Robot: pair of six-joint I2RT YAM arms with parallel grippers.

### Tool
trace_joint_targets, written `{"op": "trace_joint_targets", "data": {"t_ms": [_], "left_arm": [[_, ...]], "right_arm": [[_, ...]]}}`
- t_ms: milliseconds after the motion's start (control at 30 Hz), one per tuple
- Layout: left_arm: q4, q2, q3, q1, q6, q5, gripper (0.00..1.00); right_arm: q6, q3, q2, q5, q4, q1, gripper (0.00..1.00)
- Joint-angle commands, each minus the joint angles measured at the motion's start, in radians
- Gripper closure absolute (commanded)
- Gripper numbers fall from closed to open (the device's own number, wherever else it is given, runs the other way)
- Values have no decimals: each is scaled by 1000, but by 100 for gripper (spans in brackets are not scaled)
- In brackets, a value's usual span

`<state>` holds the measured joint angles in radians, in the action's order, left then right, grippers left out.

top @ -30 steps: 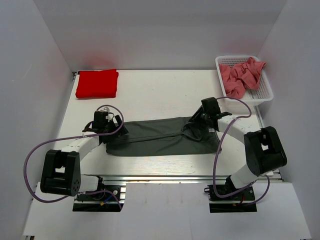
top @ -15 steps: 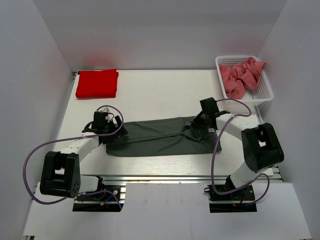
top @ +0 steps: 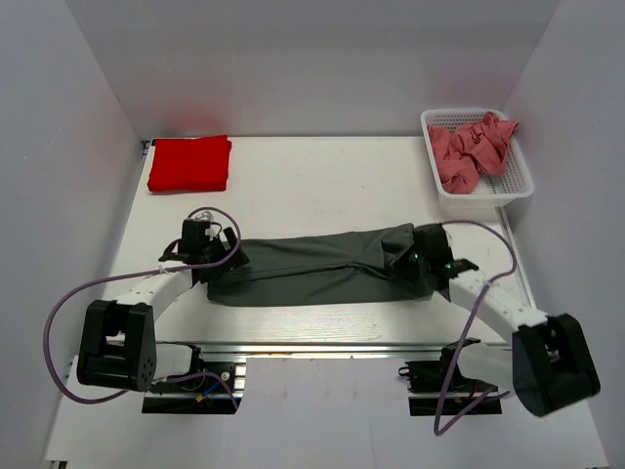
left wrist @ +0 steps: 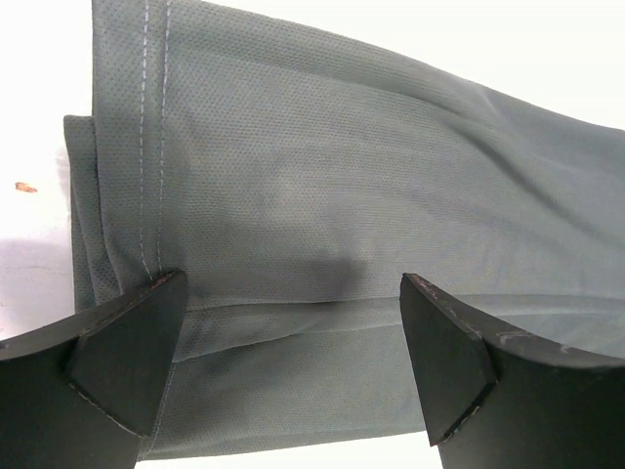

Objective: Fold and stack the t-shirts
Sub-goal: Fold the other side of the tshirt into a rectangle

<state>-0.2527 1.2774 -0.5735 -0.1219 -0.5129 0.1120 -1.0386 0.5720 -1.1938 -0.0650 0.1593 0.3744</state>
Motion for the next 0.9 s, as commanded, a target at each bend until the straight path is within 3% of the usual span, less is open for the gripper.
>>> {"op": "trace_joint_targets", "data": {"t_ms": [0, 133, 200, 333, 467, 633, 867], "left_arm": [[15, -36, 18, -4, 8, 6, 0], [15, -36, 18, -4, 17, 6, 1], [15, -45, 18, -4, 17, 6, 1], [6, -55, 18, -4, 17, 6, 1], [-13, -65, 18, -4, 17, -15, 1], [-66, -75, -11, -4, 17, -34, 1], [-99, -85, -97, -4, 17, -3, 0]], "right_arm": [[-15, -124, 110, 37, -62, 3, 100], [26, -211, 192, 44, -87, 3, 96], [64, -233, 220, 39, -66, 3, 63], [139, -215, 246, 30, -47, 1, 41], [228, -127, 253, -65, 12, 0, 40], [258, -18, 212, -203, 87, -5, 57], [313, 65, 90, -211, 177, -6, 62]]}}
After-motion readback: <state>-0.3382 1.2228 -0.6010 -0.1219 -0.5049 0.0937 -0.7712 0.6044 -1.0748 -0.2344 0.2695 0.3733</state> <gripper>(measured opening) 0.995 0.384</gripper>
